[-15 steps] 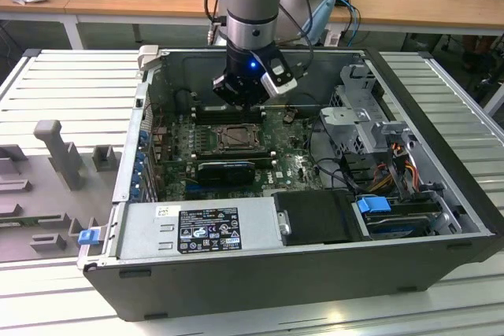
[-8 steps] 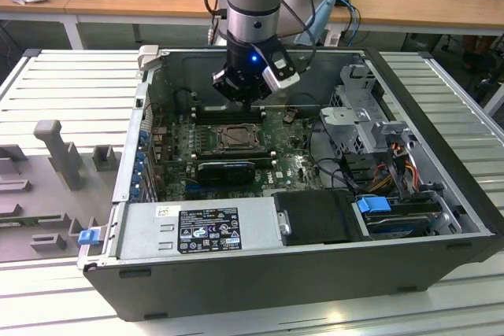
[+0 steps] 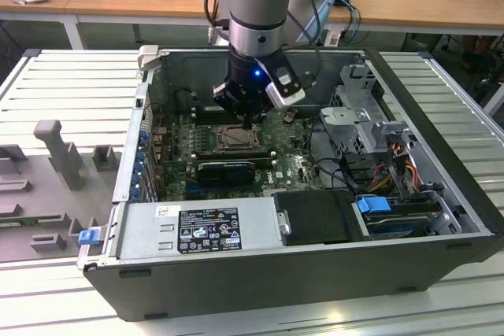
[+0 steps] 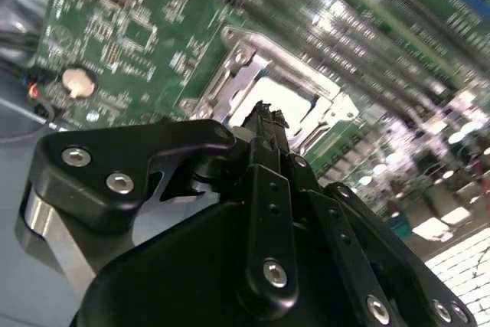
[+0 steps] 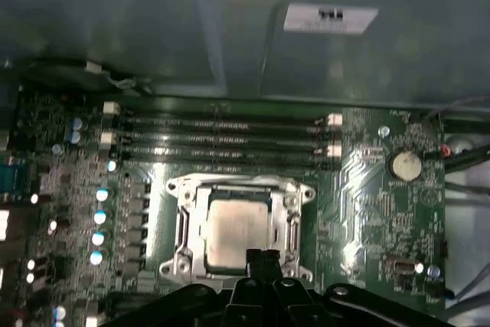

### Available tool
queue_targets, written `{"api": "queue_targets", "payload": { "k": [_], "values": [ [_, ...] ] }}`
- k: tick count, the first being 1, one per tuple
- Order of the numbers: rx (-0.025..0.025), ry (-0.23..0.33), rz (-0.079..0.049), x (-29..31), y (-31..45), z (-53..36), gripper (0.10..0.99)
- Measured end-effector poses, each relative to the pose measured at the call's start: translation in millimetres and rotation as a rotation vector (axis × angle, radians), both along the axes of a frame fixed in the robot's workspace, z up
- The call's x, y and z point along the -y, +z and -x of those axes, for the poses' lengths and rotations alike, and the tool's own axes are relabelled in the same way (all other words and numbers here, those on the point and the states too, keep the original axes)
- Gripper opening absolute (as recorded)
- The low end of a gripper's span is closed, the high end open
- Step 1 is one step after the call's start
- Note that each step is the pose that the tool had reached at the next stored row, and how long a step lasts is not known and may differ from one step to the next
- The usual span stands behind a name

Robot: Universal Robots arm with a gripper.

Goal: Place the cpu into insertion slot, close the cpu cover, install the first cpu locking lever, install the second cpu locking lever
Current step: 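Install the second cpu locking lever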

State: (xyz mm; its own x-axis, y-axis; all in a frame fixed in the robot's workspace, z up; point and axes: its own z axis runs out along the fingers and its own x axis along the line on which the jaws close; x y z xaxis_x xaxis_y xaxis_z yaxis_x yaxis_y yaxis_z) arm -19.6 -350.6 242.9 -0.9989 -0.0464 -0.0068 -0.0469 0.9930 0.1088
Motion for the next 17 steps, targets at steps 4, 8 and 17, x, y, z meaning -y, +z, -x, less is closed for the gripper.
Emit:
{"api": "queue_targets", "payload": {
  "k": [4, 8, 17],
  "values": [
    [-0.0012, 0.000, -0.027, 14.1, -2.3, 0.0, 0.106],
    [-0.0012, 0.000, -0.050, 23.9, -3.6, 0.1, 0.106],
    [-0.0011, 0.001, -0.051, 36.5, -5.1, 30.2, 0.106]
  ]
}}
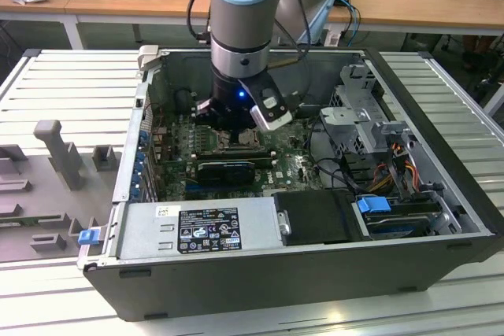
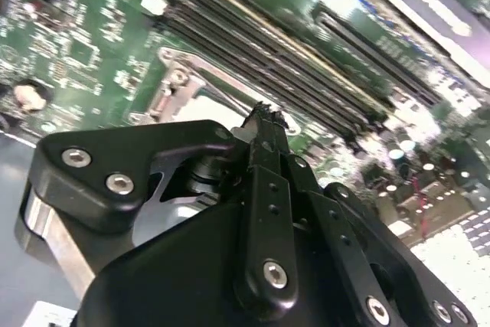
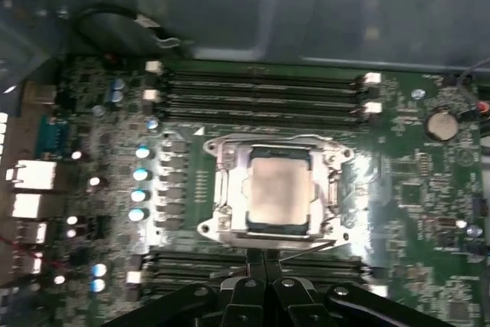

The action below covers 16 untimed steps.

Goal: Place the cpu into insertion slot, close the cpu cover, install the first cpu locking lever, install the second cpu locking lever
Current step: 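Install the second cpu locking lever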

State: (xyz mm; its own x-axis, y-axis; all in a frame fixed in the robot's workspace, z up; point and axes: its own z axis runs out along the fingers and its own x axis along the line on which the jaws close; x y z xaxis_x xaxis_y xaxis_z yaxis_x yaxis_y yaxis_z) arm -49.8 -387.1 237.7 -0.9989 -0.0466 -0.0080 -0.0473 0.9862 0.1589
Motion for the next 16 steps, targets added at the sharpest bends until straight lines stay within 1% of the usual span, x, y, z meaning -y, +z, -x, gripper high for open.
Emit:
{"api": "queue_targets", "payload": {
  "k": [2, 4, 5, 7, 12, 13, 15, 16],
  "values": [
    [0.0001, 0.005, -0.001, 1.4, -1.7, 3.0, 0.106],
    [0.0000, 0.018, -0.003, 1.8, -4.7, 3.5, 0.106],
    [0.0000, 0.036, -0.007, 1.9, -7.9, 4.0, 0.106],
    [-0.0001, 0.054, -0.009, 1.9, -12.5, 5.3, 0.106],
    [-0.0001, 0.065, -0.011, 1.9, -22.2, 10.4, 0.106],
    [0.0003, 0.066, -0.022, 3.2, -23.7, 10.9, 0.106],
    [0.0010, 0.066, -0.037, 6.5, -24.5, 12.1, 0.106],
    [0.0017, 0.066, -0.049, 8.2, -24.6, 12.8, 0.106]
  ]
}}
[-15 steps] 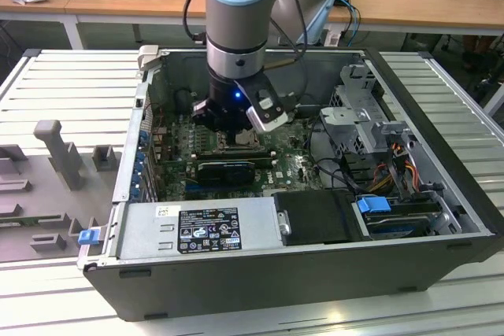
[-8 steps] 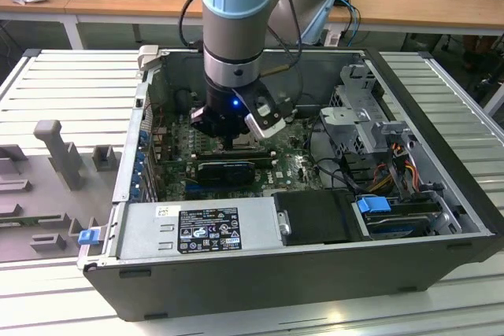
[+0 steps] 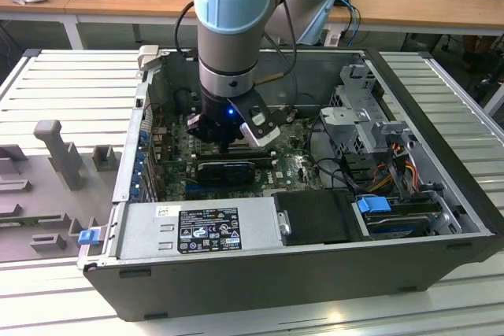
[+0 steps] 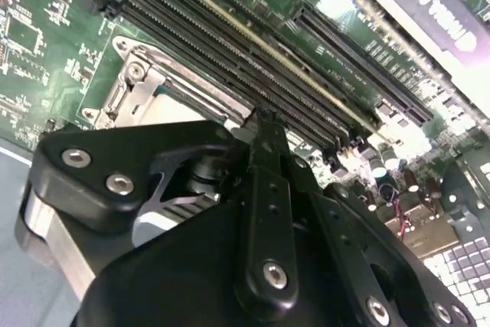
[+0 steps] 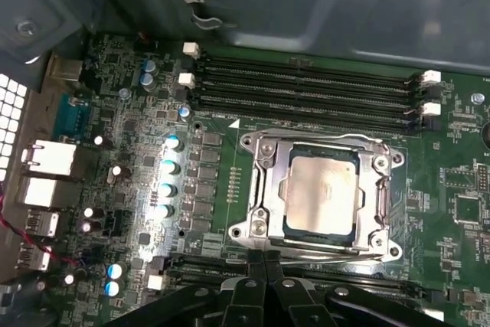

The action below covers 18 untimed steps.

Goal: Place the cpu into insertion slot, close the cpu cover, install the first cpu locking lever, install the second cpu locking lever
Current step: 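Install the second cpu locking lever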

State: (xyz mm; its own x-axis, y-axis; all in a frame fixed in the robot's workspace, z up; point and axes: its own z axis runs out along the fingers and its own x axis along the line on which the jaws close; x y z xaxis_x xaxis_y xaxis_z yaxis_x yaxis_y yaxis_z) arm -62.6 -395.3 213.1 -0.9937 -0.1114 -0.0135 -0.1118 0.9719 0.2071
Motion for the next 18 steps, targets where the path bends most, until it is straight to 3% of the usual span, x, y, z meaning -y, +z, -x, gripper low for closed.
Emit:
{"api": "queue_targets", "payload": {
  "k": [4, 6, 18],
  "values": [
    [0.0013, 0.000, -0.047, 6.1, -0.3, 3.1, 0.106],
    [0.0024, 0.000, -0.082, 9.5, -0.9, 5.4, 0.106],
    [0.0027, 0.000, -0.137, 19.2, -9.1, 5.8, 0.106]
  ]
}}
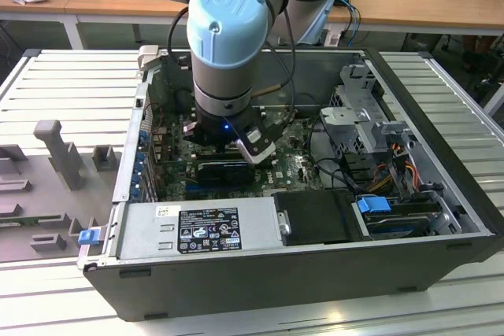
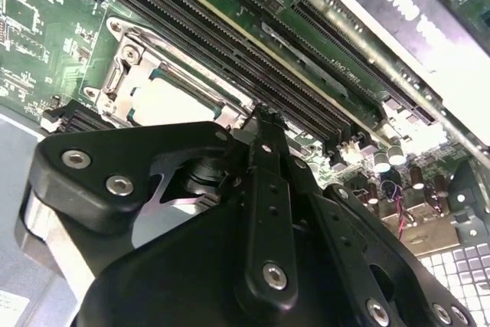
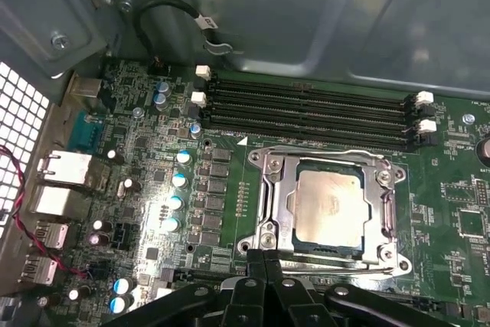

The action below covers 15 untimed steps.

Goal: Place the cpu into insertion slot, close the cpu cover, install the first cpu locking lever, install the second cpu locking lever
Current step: 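Install the second cpu locking lever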

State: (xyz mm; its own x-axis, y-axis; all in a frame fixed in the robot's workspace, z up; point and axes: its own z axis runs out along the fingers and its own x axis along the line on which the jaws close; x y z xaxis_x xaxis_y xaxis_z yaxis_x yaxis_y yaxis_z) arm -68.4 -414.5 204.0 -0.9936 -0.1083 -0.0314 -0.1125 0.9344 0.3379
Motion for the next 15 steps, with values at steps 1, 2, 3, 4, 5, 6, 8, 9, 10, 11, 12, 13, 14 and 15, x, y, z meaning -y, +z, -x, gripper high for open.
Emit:
{"api": "queue_targets", "payload": {
  "k": [1, 2, 3, 4, 5, 6, 8, 9, 10, 11, 12, 13, 14, 15],
  "values": [
    [0.0001, 0.000, -0.003, 0.5, -1.2, 0.1, 0.106],
    [0.0002, 0.000, -0.007, 0.8, -2.1, 0.3, 0.106],
    [0.0002, 0.000, -0.014, 1.1, -2.9, 0.7, 0.106],
    [0.0002, 0.000, -0.021, 1.4, -3.3, 1.2, 0.106],
    [0.0003, 0.000, -0.026, 1.8, -3.8, 1.7, 0.106],
    [0.0003, 0.000, -0.035, 3.0, -5.0, 3.3, 0.106],
    [0.0004, 0.001, -0.041, 3.7, -6.9, 4.1, 0.106],
    [0.0003, 0.001, -0.043, 3.7, -7.5, 4.2, 0.106],
    [0.0003, 0.000, -0.047, 3.7, -8.0, 4.4, 0.106],
    [0.0003, 0.000, -0.049, 3.6, -8.5, 4.4, 0.106],
    [0.0004, 0.000, -0.052, 3.5, -8.9, 4.4, 0.106],
    [0.0003, 0.000, -0.054, 3.3, -9.2, 4.4, 0.106],
    [0.0002, 0.000, -0.055, 2.9, -9.5, 4.4, 0.106],
    [0.0002, 0.000, -0.056, 2.4, -9.8, 4.6, 0.106]
  ]
}}
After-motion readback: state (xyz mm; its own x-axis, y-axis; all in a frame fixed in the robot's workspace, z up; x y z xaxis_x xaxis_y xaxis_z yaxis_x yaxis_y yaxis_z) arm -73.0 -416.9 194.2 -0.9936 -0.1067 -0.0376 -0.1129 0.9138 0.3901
